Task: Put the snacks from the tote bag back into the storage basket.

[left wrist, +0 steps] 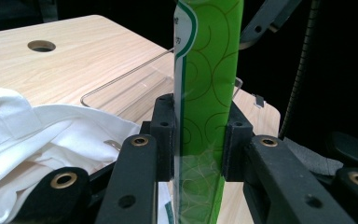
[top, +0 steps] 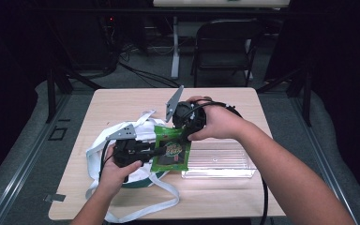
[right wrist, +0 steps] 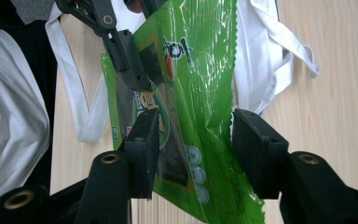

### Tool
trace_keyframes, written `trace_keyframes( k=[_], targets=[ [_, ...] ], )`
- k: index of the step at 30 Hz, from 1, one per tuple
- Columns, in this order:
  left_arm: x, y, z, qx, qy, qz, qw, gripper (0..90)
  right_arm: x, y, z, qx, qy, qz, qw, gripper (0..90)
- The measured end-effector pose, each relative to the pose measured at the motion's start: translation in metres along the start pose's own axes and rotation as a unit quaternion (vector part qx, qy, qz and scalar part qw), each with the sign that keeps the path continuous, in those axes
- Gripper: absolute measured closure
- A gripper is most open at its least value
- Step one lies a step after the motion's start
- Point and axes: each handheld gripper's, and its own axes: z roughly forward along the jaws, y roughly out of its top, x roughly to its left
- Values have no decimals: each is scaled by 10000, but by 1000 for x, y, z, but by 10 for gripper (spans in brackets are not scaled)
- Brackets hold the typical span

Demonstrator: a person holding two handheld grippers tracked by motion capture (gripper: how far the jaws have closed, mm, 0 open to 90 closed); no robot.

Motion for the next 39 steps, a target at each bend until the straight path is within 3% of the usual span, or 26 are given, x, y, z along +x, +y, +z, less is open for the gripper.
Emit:
trace_keyframes(
  k=[9, 26, 39],
  targets=[
    [-2, 0, 2, -3, -62, 47, 10000, 722, -1, 2, 9, 66, 229, 73, 9997, 574],
    [-5, 0, 3, 7, -89, 242, 9997, 721, -1, 0, 11, 172, 539, 125, 9983, 688],
    [-3, -2, 4, -62, -71, 149, 9998, 683, -1, 0, 8, 166, 621, 107, 9979, 747]
  ],
)
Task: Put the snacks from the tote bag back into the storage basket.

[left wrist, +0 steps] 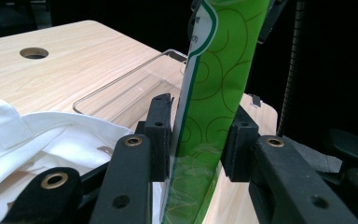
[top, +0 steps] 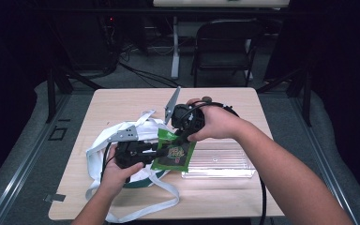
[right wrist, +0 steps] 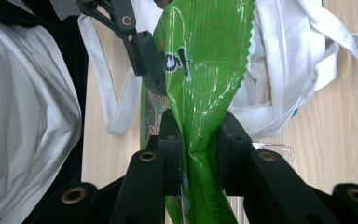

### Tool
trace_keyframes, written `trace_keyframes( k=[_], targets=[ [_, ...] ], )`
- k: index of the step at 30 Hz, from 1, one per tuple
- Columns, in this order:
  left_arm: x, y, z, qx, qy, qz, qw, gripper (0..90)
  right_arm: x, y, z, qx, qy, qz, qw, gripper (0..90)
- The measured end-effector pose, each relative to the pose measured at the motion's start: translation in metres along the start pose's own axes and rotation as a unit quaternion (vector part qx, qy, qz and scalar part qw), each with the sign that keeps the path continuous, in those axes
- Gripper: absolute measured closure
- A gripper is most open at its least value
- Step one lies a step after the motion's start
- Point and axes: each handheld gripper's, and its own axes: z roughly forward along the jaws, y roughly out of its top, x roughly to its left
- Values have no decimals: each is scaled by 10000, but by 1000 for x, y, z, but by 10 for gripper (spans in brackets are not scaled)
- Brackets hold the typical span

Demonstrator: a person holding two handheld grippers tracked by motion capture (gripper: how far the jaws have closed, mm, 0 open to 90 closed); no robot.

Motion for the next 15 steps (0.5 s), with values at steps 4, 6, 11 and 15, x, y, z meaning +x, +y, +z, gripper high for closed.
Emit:
trace_keyframes(
  k=[4, 6, 11, 15],
  targets=[
    [0, 0, 0, -5, 69, -40, 10000, 636, 0, 1, -1, 19, -16, -27, 10000, 750],
    [0, 0, 0, 14, 123, -23, 9999, 623, 0, 1, -1, 15, -33, -30, 10000, 751],
    [2, -1, 0, 69, 144, -91, 9998, 587, -1, 1, -4, 55, -164, -40, 9998, 751],
    [4, -2, 0, 92, 153, -127, 9998, 578, -2, -1, -7, 79, -230, -29, 9997, 751]
  ],
)
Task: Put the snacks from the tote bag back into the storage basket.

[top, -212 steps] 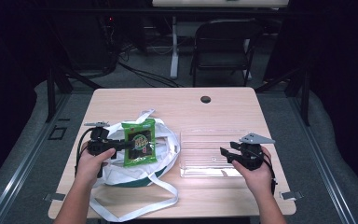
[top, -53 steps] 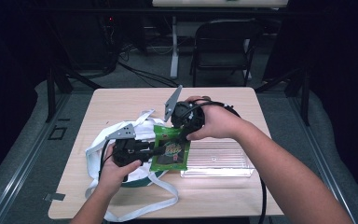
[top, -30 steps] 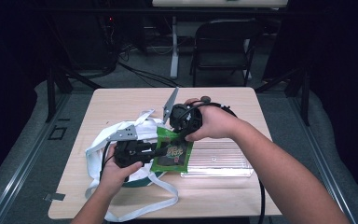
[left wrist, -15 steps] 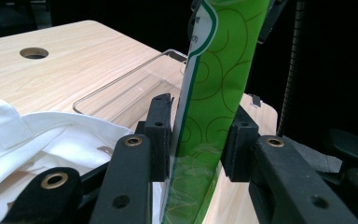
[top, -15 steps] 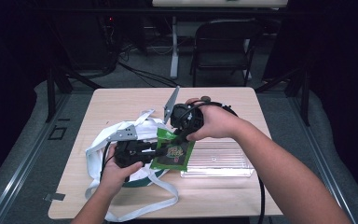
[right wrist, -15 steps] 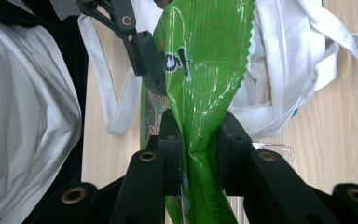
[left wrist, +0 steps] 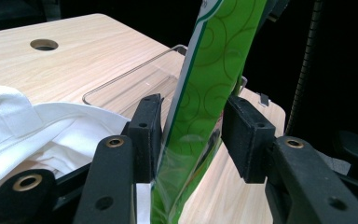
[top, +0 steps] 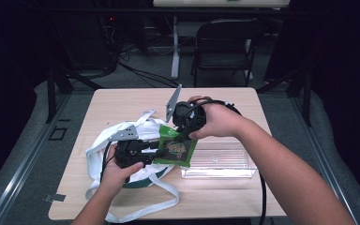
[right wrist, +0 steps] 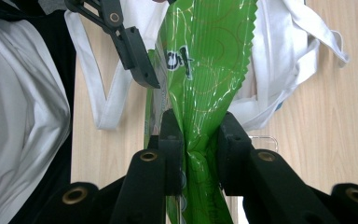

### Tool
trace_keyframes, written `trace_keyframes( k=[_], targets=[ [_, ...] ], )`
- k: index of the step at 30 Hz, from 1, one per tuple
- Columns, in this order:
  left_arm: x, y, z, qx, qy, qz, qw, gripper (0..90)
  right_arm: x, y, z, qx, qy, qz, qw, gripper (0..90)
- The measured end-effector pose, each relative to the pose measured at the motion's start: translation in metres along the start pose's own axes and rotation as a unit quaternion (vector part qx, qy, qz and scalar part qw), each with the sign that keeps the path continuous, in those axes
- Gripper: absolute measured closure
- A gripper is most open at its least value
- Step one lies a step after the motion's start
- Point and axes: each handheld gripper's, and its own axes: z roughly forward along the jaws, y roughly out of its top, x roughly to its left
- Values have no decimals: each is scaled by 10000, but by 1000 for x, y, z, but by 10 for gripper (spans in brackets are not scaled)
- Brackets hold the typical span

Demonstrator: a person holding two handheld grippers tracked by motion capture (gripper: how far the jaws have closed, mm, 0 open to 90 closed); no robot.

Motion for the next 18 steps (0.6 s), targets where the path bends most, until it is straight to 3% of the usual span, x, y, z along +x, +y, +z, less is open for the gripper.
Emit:
trace_keyframes(
  k=[12, 18],
  targets=[
    [1, -1, 0, -12, 88, 2, 10000, 541, -3, -6, -4, 81, -116, 18, 9999, 751],
    [4, -2, -1, -29, 203, -8, 9998, 467, -5, -11, -7, 193, -236, 13, 9995, 750]
  ],
)
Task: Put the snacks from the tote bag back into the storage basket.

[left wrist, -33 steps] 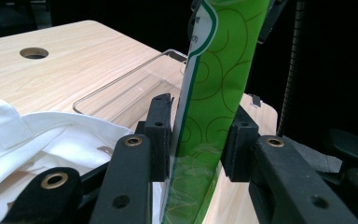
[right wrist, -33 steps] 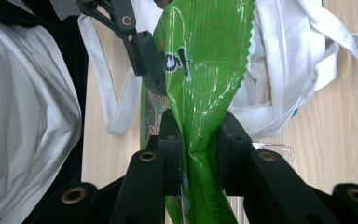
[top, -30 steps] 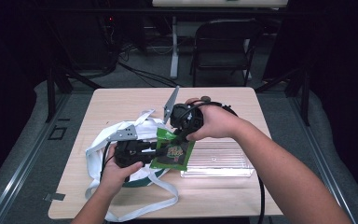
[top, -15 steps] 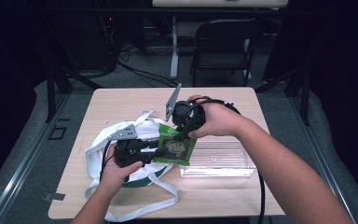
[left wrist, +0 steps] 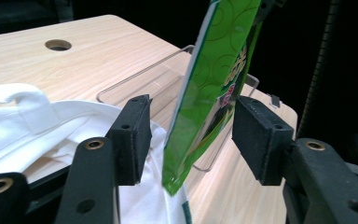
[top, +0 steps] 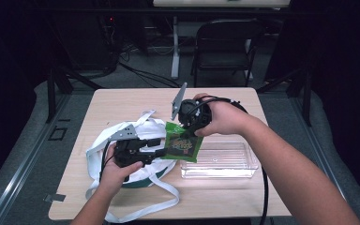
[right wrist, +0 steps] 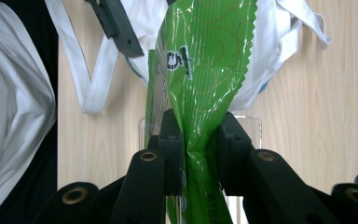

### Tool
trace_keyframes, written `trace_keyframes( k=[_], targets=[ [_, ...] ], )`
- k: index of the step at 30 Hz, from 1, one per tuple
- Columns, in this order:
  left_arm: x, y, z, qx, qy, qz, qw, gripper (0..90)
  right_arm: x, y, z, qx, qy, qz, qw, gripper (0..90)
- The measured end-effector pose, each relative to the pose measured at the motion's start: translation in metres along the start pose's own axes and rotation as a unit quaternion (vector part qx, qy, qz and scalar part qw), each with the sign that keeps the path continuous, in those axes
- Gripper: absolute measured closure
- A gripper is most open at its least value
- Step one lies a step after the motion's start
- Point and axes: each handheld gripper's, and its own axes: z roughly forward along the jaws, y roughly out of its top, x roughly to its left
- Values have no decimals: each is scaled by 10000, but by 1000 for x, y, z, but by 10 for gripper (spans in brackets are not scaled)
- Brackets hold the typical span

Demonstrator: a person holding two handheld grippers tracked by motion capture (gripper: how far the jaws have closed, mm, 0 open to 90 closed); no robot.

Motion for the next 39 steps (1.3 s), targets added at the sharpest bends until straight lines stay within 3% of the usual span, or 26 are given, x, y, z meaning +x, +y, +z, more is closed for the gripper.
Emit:
trace_keyframes(
  k=[6, 11, 39],
  targets=[
    [7, -2, -3, 13, 244, 2, 9997, 438, -1, -5, 0, 140, -128, -44, 9998, 748],
    [11, -3, -6, -35, 326, -76, 9994, 426, -4, -11, -3, 222, -250, -49, 9994, 748],
    [23, -5, -14, -29, 520, -171, 9985, 416, -24, -43, 2, 704, -732, 121, 9947, 747]
  ],
)
